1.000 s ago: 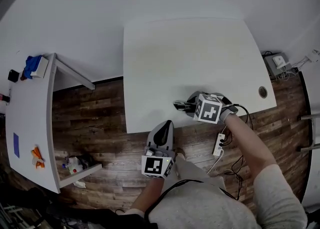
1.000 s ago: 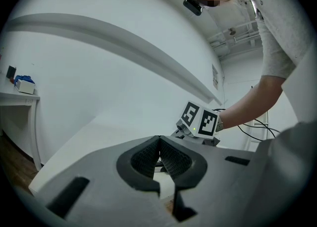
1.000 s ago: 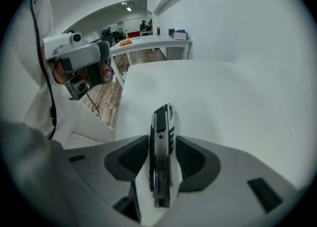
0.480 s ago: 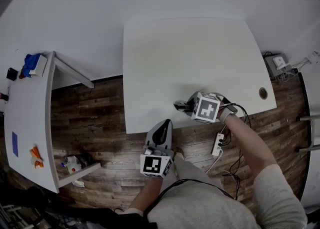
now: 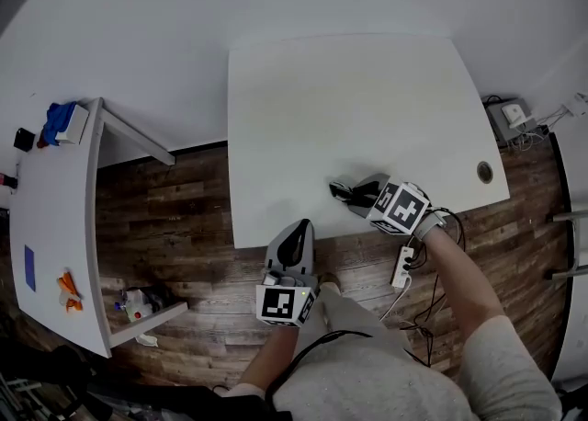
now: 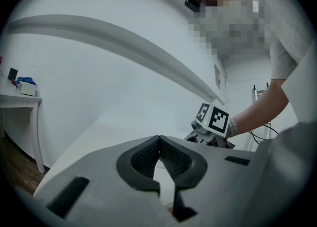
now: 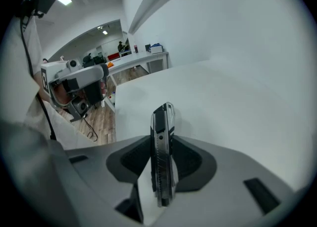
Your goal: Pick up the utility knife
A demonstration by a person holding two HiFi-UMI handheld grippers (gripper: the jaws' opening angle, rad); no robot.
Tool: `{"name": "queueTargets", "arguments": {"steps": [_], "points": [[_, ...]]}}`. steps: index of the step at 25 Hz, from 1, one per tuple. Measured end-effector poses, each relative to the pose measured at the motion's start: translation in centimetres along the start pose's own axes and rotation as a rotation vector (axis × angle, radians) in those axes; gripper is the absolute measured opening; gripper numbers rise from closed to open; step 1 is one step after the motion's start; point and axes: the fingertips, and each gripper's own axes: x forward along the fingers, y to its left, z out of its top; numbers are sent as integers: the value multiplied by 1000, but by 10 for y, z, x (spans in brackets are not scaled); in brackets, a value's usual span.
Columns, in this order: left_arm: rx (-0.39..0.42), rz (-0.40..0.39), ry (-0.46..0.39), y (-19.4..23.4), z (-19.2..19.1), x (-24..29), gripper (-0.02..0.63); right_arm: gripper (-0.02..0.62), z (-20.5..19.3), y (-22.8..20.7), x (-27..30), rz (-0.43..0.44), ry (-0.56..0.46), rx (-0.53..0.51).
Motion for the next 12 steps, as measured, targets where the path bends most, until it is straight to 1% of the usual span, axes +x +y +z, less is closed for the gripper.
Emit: {"name": "queueTargets", "arguments": {"steps": [3, 5, 9, 12], "points": [[10, -14, -5, -3, 4, 3, 8, 137, 1, -5, -13, -29, -76, 76], [26, -28, -7, -7, 9, 7, 8, 137, 6, -10, -26, -52, -150, 136], [58, -58, -30, -12, 25, 15, 8, 137, 25, -14, -62, -111, -332, 247], [71, -88, -61, -19, 41, 22, 8, 137, 42, -10, -93, -160, -467, 304]]}}
